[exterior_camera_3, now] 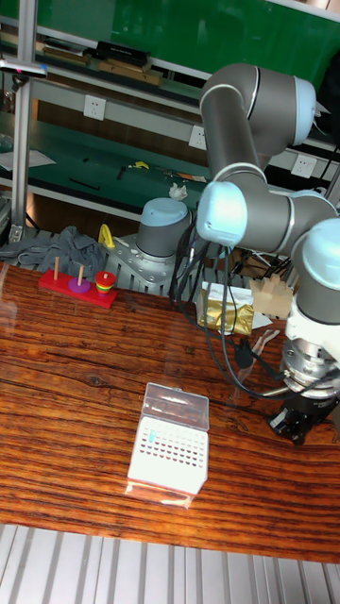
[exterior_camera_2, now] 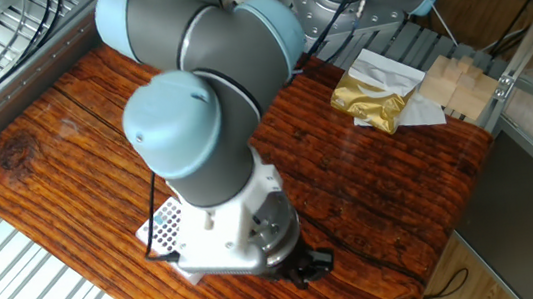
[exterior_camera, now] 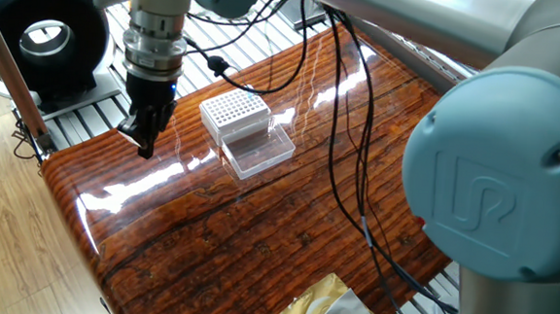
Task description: Insert a medium pipette tip into the holder for medium pipette tips
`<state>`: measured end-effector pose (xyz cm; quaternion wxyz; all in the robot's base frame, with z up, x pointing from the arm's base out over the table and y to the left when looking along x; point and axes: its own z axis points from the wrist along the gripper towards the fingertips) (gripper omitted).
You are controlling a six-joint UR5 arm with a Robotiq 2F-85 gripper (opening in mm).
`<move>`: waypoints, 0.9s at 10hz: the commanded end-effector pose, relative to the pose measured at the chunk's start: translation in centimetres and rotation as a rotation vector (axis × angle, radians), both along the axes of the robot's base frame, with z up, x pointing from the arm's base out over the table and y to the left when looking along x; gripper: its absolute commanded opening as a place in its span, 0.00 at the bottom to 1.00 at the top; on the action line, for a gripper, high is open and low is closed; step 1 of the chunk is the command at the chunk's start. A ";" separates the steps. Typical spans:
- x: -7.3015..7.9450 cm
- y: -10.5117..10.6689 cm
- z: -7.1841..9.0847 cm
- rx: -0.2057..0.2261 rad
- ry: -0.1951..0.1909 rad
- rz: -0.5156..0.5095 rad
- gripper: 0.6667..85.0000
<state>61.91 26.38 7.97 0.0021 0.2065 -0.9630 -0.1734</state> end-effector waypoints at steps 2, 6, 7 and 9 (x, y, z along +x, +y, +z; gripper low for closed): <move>-0.7 -0.8 0.7 0.019 0.006 -0.040 0.00; -0.7 -1.0 0.5 0.003 -0.001 -0.034 0.00; -0.7 -0.9 0.5 0.003 -0.001 -0.034 0.00; -0.5 -0.8 0.4 0.000 -0.003 -0.036 0.00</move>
